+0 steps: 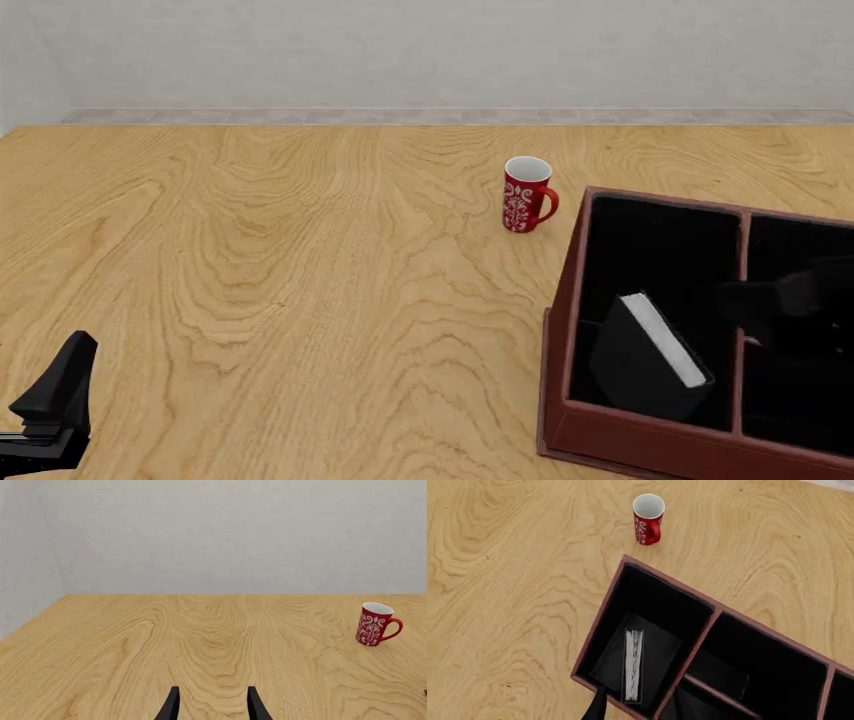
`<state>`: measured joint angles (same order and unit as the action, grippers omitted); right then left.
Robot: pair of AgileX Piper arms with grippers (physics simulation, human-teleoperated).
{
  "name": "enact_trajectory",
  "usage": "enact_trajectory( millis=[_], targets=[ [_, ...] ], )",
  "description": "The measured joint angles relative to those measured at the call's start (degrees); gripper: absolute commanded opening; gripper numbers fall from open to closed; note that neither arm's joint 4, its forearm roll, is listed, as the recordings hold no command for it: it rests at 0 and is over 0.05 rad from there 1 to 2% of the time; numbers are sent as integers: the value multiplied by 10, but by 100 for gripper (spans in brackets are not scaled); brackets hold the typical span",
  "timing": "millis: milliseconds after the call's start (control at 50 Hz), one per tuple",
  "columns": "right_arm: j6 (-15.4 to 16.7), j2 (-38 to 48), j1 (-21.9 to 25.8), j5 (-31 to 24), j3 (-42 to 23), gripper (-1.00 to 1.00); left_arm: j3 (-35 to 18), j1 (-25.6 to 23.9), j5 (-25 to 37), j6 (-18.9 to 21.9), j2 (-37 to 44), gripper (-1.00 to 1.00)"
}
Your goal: Pick up the book and place it in the left compartment of the caddy.
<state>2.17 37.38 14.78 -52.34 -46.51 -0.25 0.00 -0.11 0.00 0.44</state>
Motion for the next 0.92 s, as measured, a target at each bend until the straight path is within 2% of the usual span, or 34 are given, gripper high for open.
enact_trajectory(
  millis=[340,920],
  targets=[
    [-10,-56,4,-56,-59,100,0,0,0,0,0,100],
    [-68,-155,37,-90,-94,100,0,0,0,0,0,100]
  ],
)
